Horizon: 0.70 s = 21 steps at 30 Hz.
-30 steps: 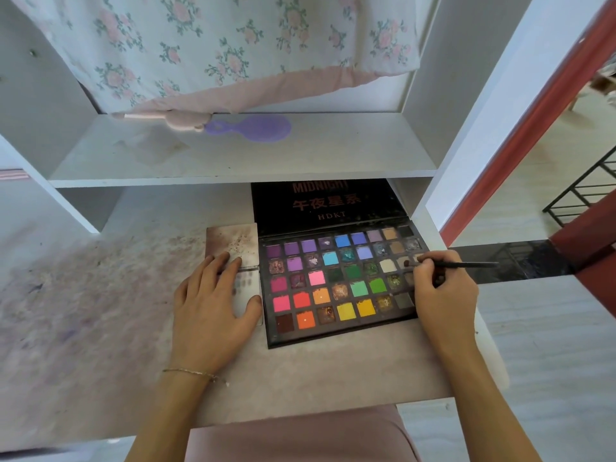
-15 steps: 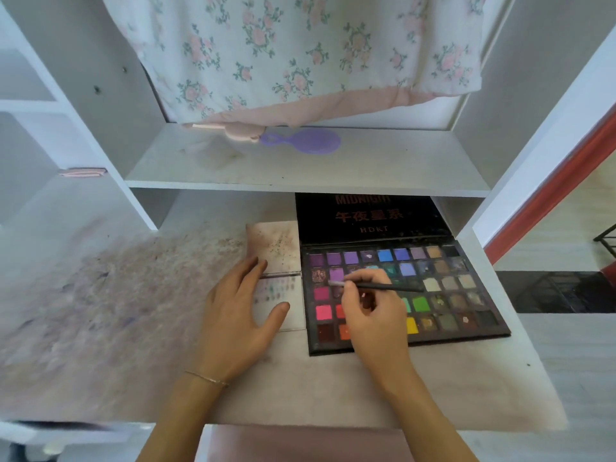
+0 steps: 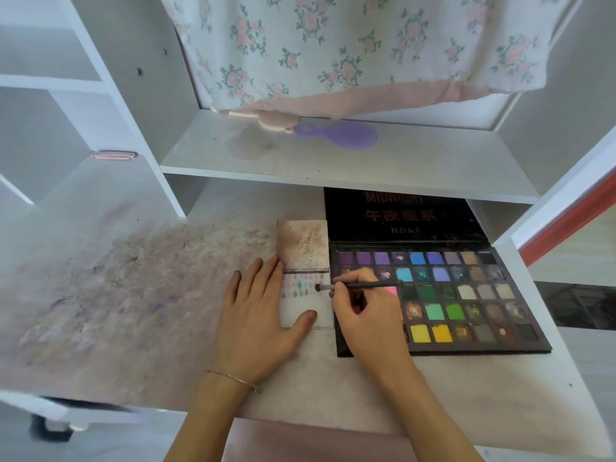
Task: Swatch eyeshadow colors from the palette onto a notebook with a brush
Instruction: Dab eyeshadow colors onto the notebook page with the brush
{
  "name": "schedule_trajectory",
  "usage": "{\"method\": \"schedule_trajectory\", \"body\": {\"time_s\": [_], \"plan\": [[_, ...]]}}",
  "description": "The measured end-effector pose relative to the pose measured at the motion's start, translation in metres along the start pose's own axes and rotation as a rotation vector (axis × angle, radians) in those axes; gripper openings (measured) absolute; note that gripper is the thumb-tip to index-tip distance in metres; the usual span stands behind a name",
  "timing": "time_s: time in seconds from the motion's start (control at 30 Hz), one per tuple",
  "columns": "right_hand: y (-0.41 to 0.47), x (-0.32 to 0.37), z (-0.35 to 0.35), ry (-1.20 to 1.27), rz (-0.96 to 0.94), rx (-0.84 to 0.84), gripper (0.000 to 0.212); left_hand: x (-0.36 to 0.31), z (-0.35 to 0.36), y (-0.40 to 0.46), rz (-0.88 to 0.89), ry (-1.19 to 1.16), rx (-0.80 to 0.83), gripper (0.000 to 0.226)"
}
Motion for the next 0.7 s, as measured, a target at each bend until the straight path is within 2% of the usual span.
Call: {"method": "schedule_trajectory", "body": {"time_s": [0.23, 0.47, 0.7], "plan": [[0.0012, -0.003, 0.0038, -0.072, 0.004, 0.05, 0.019, -0.0001, 0.0012, 0.0002, 0.003, -0.001, 0.002, 0.095], [-0.0001, -0.003, 0.0037, -0.087, -0.002, 0.07, 0.029, -0.0006, 0.0008, 0.0005, 0.003, -0.009, 0.0, 0.095], [0.0009, -0.0028, 0.004, -0.087, 0.007, 0.086, 0.016, -0.0005, 0.0001, 0.0006, -0.001, 0.007, -0.001, 0.095]]}}
Point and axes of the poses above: each hand's wrist, its own y-axis towards the middle knuckle, its own z-axis out of the palm, x = y × z, the point moved 3 cm from there along y, towards the middle knuckle, and after that the axes turned 8 degrees about -z, right-handed, at the moved point
